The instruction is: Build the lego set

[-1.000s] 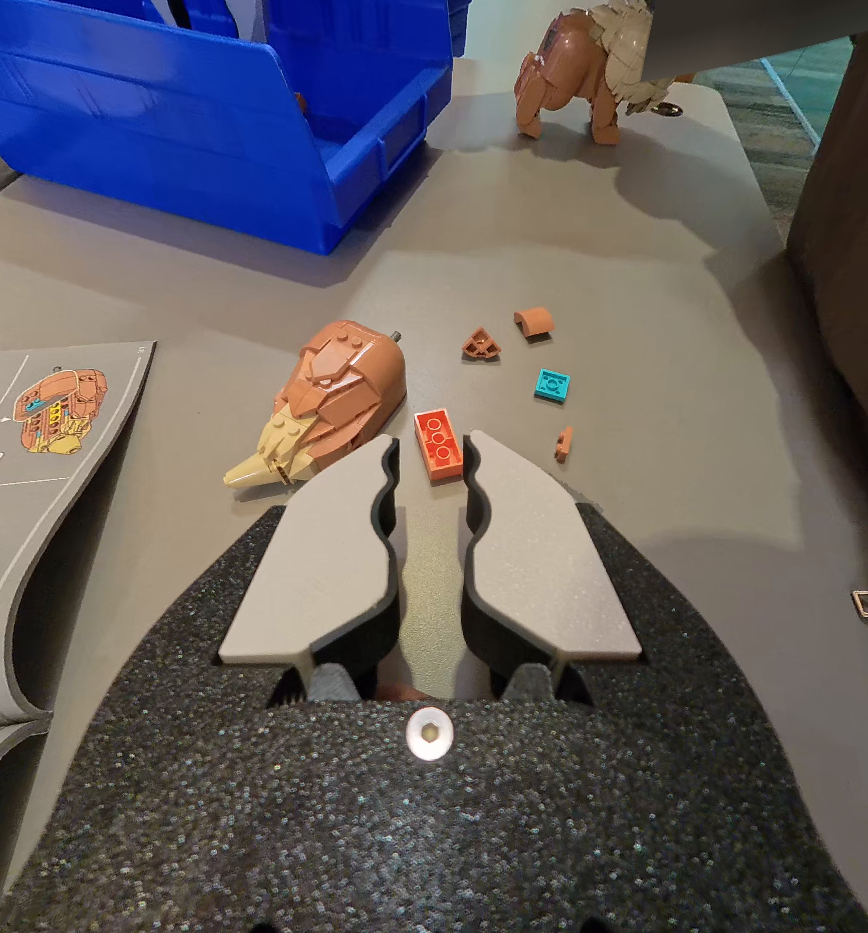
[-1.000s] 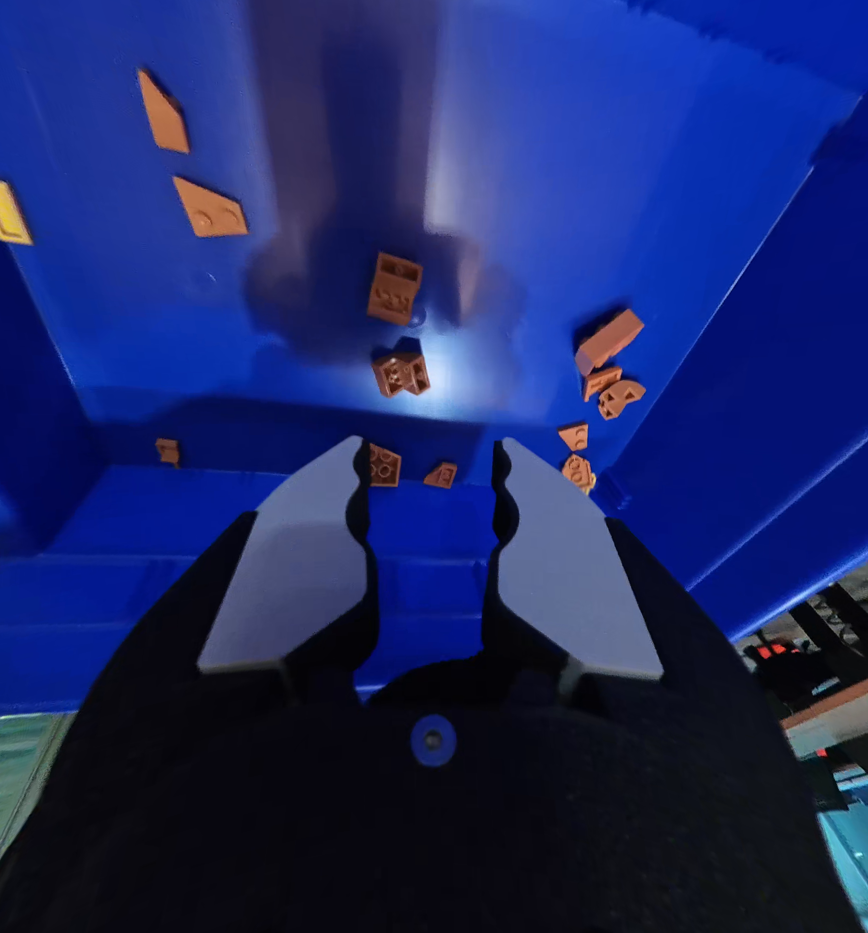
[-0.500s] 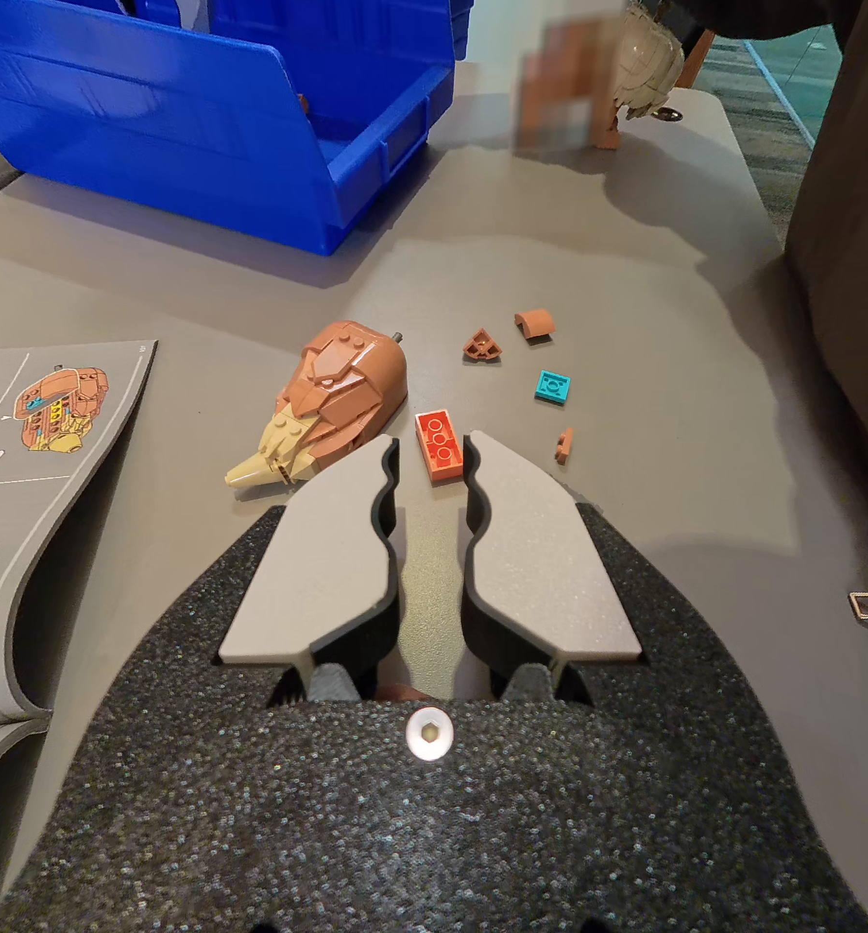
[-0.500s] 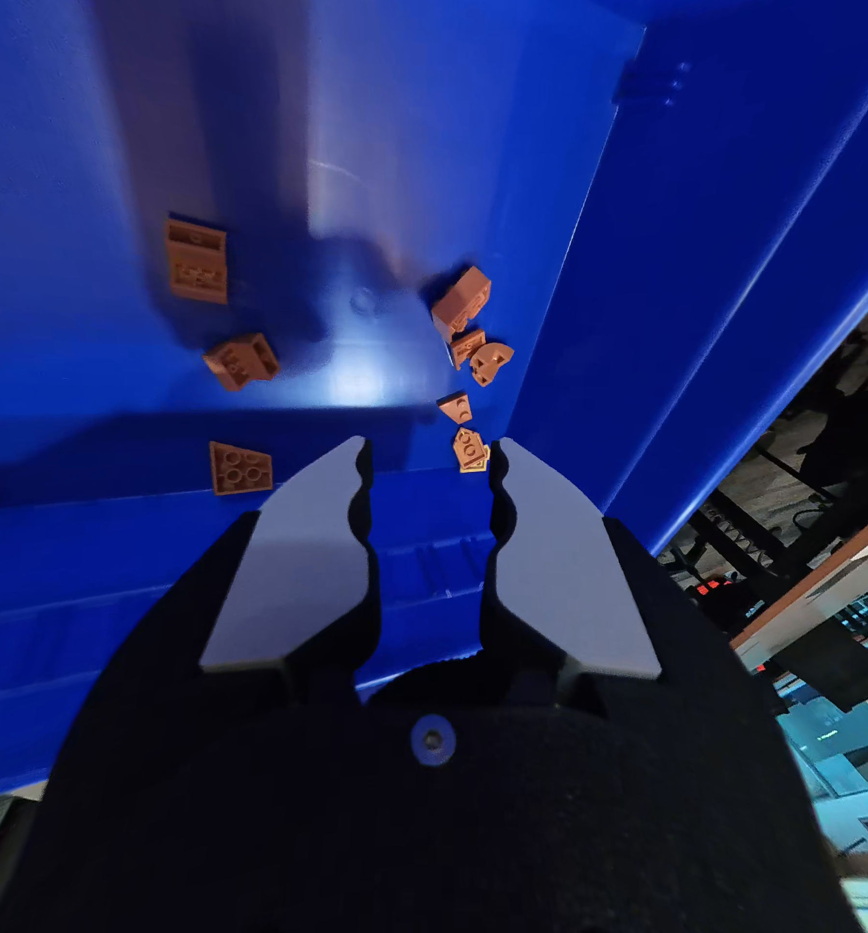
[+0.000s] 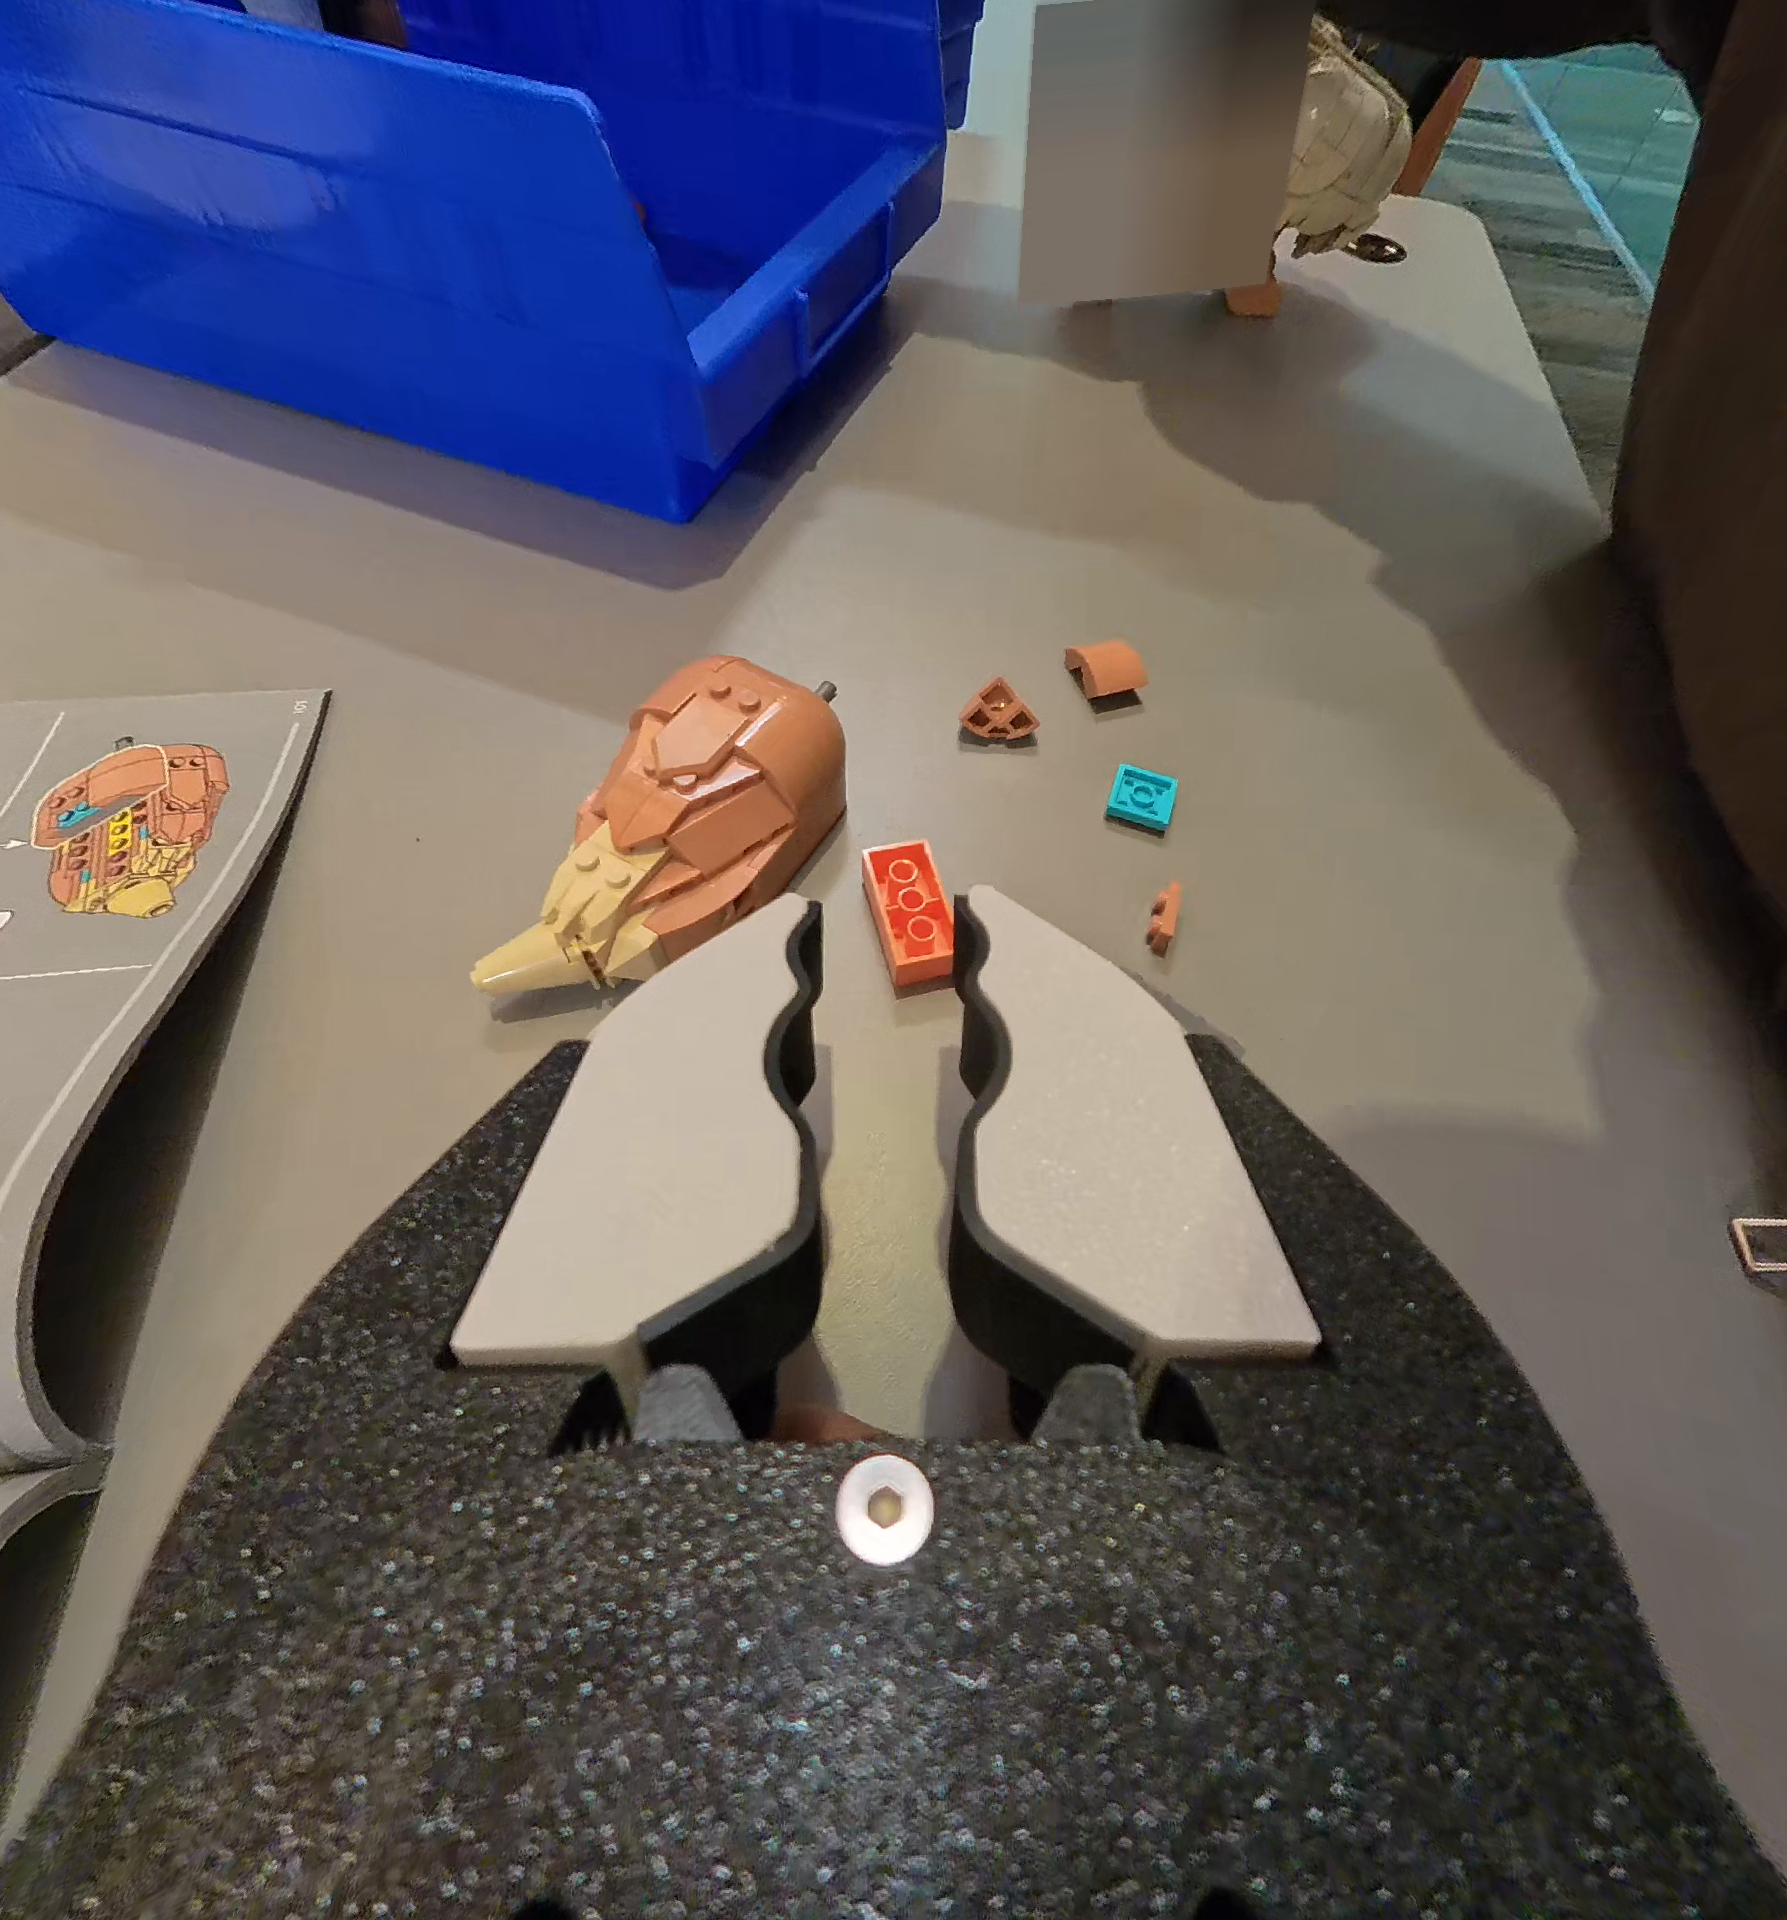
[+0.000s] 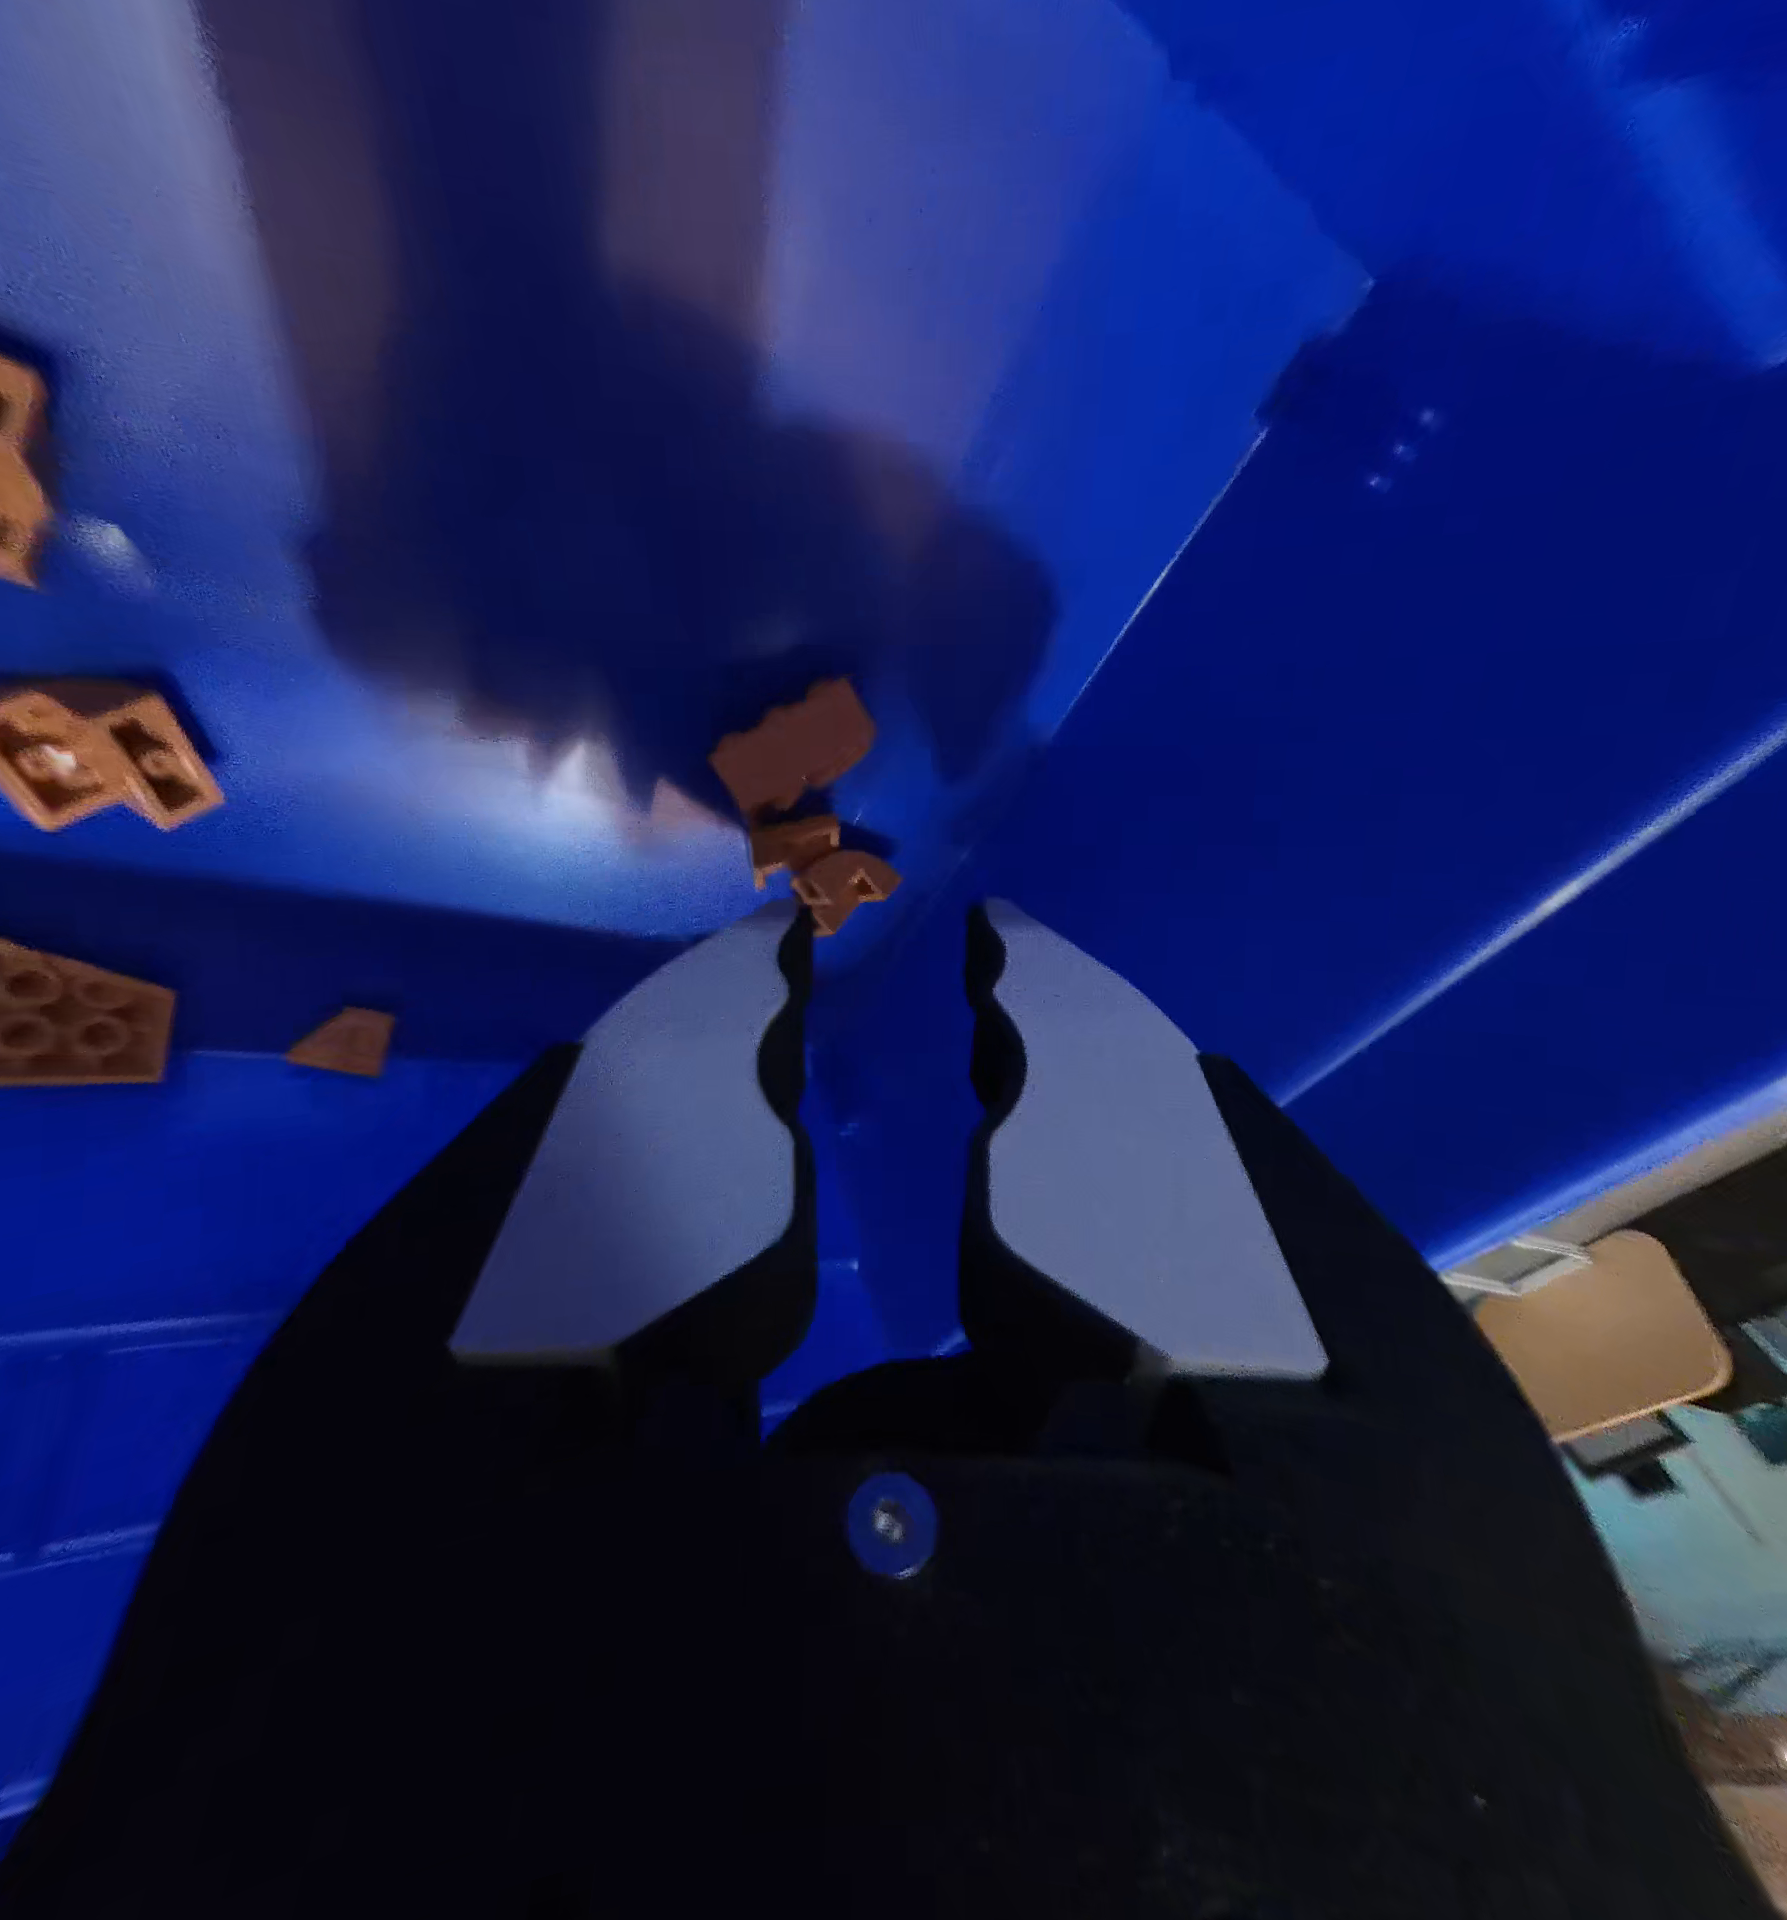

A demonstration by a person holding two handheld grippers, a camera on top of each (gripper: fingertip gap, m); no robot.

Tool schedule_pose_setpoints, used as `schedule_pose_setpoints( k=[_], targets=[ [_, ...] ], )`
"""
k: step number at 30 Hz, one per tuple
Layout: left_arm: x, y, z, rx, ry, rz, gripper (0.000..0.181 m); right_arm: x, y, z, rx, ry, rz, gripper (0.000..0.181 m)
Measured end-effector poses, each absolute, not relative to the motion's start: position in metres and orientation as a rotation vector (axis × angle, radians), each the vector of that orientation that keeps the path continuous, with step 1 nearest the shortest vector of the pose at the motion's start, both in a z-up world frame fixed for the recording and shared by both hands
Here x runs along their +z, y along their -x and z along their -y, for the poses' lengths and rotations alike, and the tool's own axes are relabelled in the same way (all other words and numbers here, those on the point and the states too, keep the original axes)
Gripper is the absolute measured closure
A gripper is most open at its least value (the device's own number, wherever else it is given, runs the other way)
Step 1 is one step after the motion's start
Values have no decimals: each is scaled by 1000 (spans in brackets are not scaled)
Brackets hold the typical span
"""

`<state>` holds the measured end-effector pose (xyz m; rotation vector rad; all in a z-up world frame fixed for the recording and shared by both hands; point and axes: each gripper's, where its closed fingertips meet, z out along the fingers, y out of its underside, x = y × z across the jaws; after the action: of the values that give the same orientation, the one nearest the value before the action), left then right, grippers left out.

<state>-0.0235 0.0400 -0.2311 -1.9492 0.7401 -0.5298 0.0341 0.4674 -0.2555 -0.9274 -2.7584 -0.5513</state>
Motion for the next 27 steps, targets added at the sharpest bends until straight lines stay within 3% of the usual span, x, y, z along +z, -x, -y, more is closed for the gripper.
schedule_pose_setpoints(
  k=[13,27],
  targets=[
    [-231,23,-39,-532,1947,-750,157,-270,-46,-478,-802,777,2866,158],
    [-230,24,-40,-541,1943,-734,157,-256,-58,-460,-657,975,2793,161]
  ],
)
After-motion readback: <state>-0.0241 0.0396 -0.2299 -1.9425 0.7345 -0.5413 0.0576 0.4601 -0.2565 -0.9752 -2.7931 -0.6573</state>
